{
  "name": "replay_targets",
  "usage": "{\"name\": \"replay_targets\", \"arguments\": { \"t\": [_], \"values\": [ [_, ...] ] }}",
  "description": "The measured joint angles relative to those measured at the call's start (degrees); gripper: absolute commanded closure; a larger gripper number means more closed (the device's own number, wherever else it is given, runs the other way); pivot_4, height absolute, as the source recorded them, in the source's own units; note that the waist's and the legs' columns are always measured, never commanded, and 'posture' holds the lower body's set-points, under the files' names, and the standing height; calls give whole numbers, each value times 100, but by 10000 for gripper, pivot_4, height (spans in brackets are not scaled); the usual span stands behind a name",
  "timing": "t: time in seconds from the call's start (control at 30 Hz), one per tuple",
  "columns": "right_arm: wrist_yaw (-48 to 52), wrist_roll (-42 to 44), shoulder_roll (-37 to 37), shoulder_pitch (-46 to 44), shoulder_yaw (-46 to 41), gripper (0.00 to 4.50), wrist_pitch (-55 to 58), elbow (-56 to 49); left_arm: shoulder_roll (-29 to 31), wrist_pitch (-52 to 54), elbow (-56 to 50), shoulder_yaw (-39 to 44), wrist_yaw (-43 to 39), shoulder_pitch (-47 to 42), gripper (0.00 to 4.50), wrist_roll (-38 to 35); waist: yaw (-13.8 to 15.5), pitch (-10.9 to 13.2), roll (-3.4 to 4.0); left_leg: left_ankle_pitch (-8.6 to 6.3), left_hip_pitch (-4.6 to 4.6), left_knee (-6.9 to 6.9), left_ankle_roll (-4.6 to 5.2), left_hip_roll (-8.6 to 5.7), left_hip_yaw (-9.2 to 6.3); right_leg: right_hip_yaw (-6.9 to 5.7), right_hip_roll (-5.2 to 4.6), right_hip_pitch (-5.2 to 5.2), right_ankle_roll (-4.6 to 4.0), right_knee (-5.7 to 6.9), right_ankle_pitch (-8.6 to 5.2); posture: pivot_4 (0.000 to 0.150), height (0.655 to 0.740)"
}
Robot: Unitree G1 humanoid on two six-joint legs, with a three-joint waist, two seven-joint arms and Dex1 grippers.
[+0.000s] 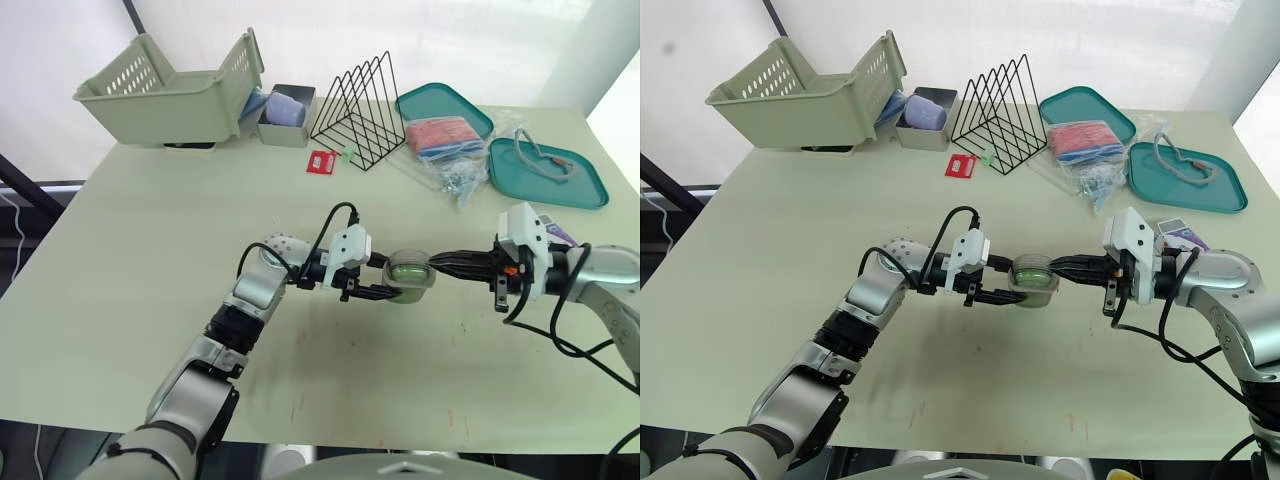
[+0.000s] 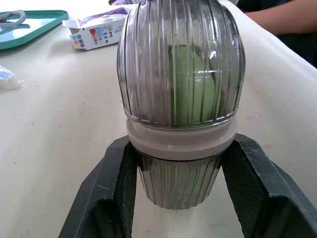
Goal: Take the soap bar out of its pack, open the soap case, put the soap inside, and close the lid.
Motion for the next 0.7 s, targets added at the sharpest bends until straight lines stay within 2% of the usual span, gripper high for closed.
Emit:
{"name": "replay_targets", "arguments": {
  "t": [0.7],
  "values": [
    [-119,-58,-83,-255,220,43884,126,-67,13,0,0,0,-2,7,24817,-15,-1,0,0,0,1,0,0,0,0,0,0,0,0,0,0,1500,7400]
  ]
}}
